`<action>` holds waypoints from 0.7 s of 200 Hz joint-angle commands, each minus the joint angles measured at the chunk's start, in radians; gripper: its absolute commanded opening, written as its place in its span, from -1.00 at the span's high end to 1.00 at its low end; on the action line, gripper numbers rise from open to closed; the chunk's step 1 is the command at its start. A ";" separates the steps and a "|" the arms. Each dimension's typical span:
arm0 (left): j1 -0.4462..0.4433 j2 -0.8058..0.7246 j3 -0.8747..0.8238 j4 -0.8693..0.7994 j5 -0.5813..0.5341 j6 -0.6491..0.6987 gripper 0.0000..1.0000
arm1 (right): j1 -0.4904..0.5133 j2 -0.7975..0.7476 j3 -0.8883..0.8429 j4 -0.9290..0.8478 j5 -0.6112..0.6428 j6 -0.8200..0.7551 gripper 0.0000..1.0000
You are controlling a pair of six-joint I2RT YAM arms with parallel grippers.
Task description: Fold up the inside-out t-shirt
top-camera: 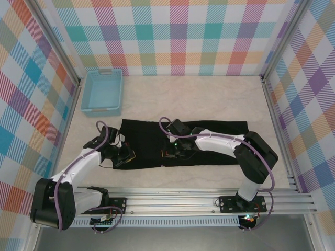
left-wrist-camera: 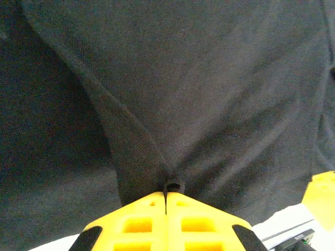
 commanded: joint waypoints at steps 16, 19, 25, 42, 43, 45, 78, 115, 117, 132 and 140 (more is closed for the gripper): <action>-0.018 0.069 -0.026 0.070 0.008 -0.019 0.51 | -0.027 0.012 0.001 -0.098 0.012 -0.055 1.00; -0.019 0.073 -0.025 0.071 0.008 -0.017 0.47 | -0.030 0.016 0.004 -0.105 0.012 -0.060 1.00; -0.019 0.081 -0.025 0.072 0.007 -0.014 0.38 | -0.032 0.022 0.007 -0.113 0.013 -0.069 1.00; -0.019 0.082 -0.013 0.051 -0.003 0.002 0.23 | -0.038 0.027 0.009 -0.139 0.011 -0.095 0.73; -0.018 0.079 -0.011 0.048 -0.005 0.003 0.22 | -0.039 0.027 0.010 -0.141 0.012 -0.096 0.71; -0.018 0.076 -0.009 0.044 -0.009 0.006 0.21 | -0.040 0.026 0.011 -0.146 0.013 -0.102 0.68; -0.019 -0.071 0.054 -0.018 -0.129 0.025 0.09 | -0.043 -0.070 0.029 -0.146 0.061 -0.247 0.36; -0.024 -0.114 0.070 0.165 -0.107 -0.007 0.00 | -0.031 -0.039 0.058 0.083 -0.077 -0.255 0.24; -0.026 -0.109 0.067 0.184 -0.093 -0.020 0.01 | -0.031 -0.032 0.062 0.093 -0.082 -0.249 0.24; -0.051 -0.027 0.059 0.311 -0.012 -0.073 0.02 | -0.032 0.013 0.085 0.144 -0.083 -0.200 0.27; -0.071 0.025 0.072 0.311 0.003 -0.075 0.04 | -0.032 0.038 0.100 0.150 -0.082 -0.183 0.29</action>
